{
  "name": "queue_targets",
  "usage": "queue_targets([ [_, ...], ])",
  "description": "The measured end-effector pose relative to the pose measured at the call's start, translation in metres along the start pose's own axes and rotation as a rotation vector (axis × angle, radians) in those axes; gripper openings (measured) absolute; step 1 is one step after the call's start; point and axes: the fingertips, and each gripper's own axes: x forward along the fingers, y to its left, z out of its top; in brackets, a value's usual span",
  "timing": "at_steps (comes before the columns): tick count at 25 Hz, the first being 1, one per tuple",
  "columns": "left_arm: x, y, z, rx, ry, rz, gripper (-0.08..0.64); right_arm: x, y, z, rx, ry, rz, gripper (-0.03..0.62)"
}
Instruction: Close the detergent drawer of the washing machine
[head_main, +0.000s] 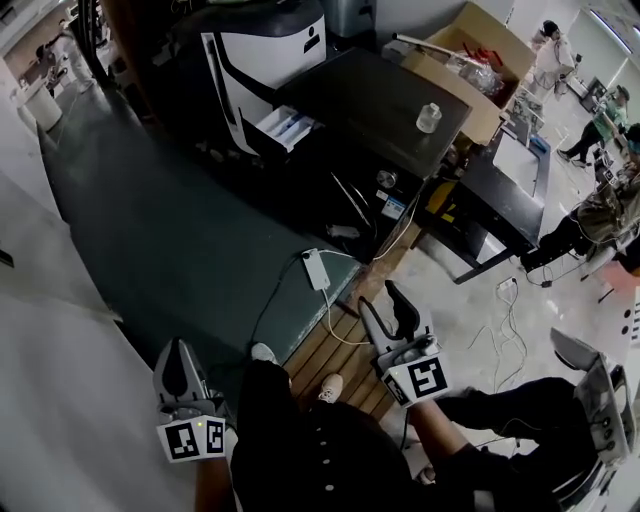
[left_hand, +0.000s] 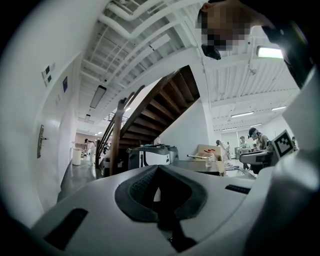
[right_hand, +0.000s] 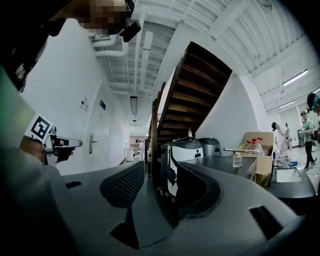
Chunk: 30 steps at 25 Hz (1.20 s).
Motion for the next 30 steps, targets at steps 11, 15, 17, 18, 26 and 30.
queue_targets([
  [11,0.064,0.044,-0.002,-0.019,0.003,0.001,0.003,0.076,0.003,0.005,0.001,0.016,-0.004,0.202],
  [15,0.092,0.067,-0.001,-0.021,-0.006,0.001,0.004,0.114,0.006,0.008,-0.009,0.019,0.0,0.199],
  [17,0.105,0.081,0.002,-0.023,-0.008,0.003,0.003,0.134,0.011,0.012,-0.012,0.018,0.005,0.196],
  [18,0.111,0.089,0.004,-0.024,-0.011,0.006,0.003,0.145,0.014,0.016,-0.013,0.016,0.009,0.193],
  [26,0.151,0.152,0.035,-0.022,-0.036,-0.01,0.004,0.225,0.051,0.053,-0.021,-0.019,0.026,0.189],
  [30,0.163,0.185,0.059,-0.02,-0.049,-0.018,0.003,0.257,0.067,0.08,-0.029,-0.026,0.008,0.186],
])
